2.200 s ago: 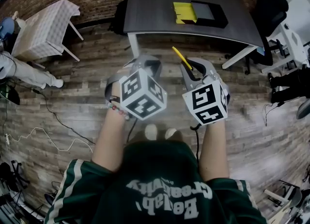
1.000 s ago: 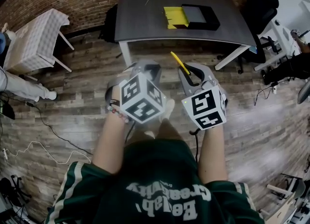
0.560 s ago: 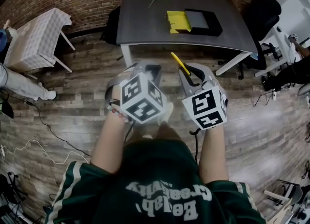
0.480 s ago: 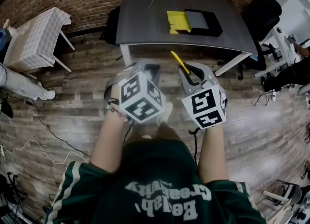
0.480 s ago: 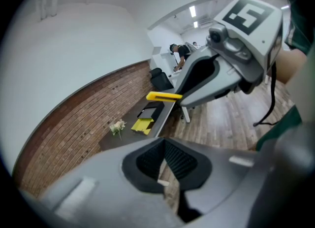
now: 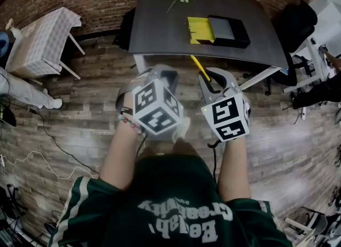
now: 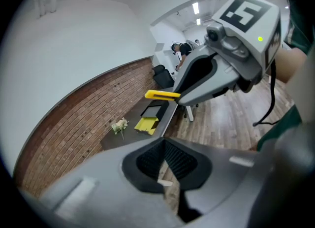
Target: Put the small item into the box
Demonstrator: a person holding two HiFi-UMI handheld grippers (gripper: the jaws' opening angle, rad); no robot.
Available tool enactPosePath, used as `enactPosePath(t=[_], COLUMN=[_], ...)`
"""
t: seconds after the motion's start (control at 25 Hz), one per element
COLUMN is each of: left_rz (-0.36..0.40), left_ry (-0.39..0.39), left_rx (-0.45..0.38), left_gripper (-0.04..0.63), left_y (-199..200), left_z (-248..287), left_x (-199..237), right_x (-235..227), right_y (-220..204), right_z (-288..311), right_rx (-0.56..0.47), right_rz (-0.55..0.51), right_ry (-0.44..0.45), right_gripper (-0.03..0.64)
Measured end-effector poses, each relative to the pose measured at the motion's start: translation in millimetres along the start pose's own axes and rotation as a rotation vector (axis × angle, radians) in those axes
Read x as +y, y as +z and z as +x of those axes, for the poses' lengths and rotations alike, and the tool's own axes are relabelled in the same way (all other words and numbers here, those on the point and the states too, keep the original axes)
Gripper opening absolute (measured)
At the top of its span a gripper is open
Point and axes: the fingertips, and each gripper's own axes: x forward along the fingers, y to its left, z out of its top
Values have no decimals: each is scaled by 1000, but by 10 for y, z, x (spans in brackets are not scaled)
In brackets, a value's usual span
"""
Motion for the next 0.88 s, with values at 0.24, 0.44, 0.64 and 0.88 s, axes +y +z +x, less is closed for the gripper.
enactPosePath(t=[0.24, 0.44, 0.64, 0.88], left_rz=[-12, -32, -30, -44], left_ry=[-5, -10, -19, -5], left_rx=[16, 28, 44, 44], left_gripper=[3, 3, 3, 3], left_y=[48, 98, 199, 451], left_z=[328, 599, 899, 1259], left_x=[230, 437, 619, 944], right_x=[-277, -530, -795, -1303], right_y=[-63, -110, -201, -269], right_z=[328, 581, 791, 1023], right_rx=[-1, 2, 6, -6], right_rz=[11, 23, 33, 51], right_ry=[22, 40, 56, 49], right_gripper=[49, 49, 49, 49])
